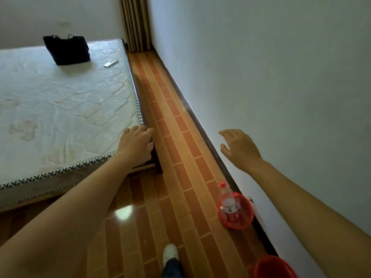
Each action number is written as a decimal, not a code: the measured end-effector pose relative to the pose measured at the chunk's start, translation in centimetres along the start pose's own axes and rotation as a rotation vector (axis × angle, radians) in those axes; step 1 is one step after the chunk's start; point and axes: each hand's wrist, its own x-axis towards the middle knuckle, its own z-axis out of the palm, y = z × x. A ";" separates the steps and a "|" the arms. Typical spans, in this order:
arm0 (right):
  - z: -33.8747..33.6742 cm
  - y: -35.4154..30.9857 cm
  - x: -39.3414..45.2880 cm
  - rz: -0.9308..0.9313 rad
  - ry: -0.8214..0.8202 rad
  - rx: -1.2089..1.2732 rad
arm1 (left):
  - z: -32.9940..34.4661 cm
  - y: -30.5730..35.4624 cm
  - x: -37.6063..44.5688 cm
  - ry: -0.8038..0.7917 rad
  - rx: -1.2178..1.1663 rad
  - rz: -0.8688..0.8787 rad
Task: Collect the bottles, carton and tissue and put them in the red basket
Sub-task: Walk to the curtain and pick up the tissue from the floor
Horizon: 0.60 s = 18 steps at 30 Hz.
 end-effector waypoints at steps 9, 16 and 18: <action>0.6 -0.4 9.3 0.031 -0.013 0.033 | 0.3 -3.7 7.5 0.036 -0.075 -0.038; 1.9 0.3 16.8 0.026 -0.031 0.061 | 0.7 -6.8 14.5 0.014 -0.048 -0.056; 2.2 0.7 19.5 0.016 -0.027 0.071 | 0.8 -7.4 17.0 0.013 -0.049 -0.059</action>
